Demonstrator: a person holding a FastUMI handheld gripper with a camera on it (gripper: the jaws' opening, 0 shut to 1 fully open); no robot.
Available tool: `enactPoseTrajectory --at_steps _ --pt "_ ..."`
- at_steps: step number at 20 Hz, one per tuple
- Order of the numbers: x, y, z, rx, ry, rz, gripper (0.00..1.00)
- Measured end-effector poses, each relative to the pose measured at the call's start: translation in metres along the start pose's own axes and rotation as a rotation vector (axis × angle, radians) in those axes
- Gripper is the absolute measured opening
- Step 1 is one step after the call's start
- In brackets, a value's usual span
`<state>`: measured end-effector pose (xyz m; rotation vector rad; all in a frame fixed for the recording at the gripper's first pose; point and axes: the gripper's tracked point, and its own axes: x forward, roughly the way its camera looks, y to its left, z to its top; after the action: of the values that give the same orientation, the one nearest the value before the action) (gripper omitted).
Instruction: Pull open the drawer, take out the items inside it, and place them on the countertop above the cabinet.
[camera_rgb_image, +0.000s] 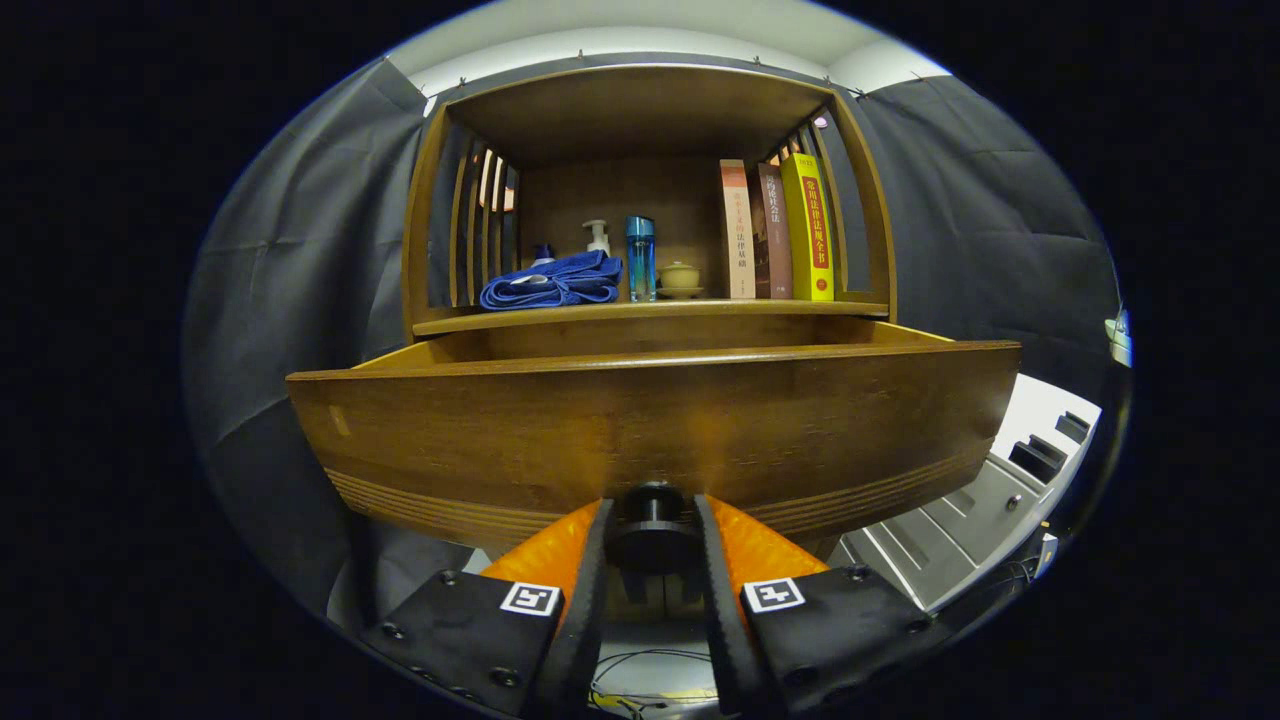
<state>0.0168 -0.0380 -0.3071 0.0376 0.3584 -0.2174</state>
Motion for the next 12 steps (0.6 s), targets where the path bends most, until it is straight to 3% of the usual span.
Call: enactPoseTrajectory --at_steps 4,7,10,12 --pt "-0.007 -0.005 0.016 0.005 -0.048 -0.040 0.80" --pt "-0.014 0.008 0.033 -0.011 -0.095 -0.008 1.00" --pt "-0.030 0.018 0.061 -0.076 -0.135 0.020 1.00" --pt "-0.038 0.016 0.087 -0.109 -0.116 -0.012 0.99"
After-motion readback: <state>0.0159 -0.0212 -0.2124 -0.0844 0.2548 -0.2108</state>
